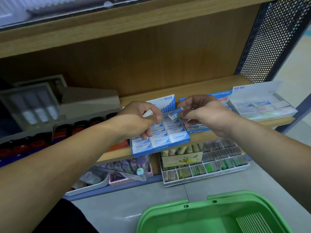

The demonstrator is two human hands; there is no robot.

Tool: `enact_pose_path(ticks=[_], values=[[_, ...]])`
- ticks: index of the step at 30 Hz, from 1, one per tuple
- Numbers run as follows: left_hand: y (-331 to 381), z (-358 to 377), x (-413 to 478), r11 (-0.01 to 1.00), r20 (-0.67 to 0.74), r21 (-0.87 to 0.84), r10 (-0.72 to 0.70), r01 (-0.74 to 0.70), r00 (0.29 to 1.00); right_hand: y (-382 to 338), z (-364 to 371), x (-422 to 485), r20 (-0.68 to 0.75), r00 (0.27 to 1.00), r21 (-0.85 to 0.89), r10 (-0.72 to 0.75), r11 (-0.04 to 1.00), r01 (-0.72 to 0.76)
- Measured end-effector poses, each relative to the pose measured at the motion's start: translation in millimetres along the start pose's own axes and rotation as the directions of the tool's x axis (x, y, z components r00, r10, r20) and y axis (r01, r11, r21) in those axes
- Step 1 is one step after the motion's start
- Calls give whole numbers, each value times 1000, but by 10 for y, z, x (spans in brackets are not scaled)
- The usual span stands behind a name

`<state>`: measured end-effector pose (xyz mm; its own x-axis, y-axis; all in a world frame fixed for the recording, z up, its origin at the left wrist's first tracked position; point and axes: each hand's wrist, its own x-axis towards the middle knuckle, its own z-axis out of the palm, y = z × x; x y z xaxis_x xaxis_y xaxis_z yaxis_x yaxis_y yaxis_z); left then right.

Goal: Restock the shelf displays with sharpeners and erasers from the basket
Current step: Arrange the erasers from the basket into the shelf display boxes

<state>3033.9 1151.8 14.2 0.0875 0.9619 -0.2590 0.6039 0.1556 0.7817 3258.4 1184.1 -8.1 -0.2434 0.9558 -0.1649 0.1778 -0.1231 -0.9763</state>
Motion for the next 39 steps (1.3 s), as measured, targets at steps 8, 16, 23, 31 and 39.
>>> enact_pose_path(ticks=[8, 16, 23, 31, 39], values=[[289, 462, 201, 988, -49, -152, 32, -39, 998, -33, -364, -10, 34, 995, -16, 92, 996, -91], [414, 612, 507, 996, -162, 47, 80, -74, 984, 300, -1027, 107, -219, 959, -699, -178, 715, -27], [461, 834, 810, 962, -173, 266, 116, -67, 978, 428, -1106, -69, -135, 985, -790, -109, 612, -41], [524, 1251, 1100, 940, -272, 319, 212, -121, 939, 580, -1171, -53, -110, 983, -773, -148, 634, 9], [492, 1220, 1149, 660, -93, 736, 323, -153, 942, 640, -1180, -21, -81, 976, -785, -202, 616, 62]])
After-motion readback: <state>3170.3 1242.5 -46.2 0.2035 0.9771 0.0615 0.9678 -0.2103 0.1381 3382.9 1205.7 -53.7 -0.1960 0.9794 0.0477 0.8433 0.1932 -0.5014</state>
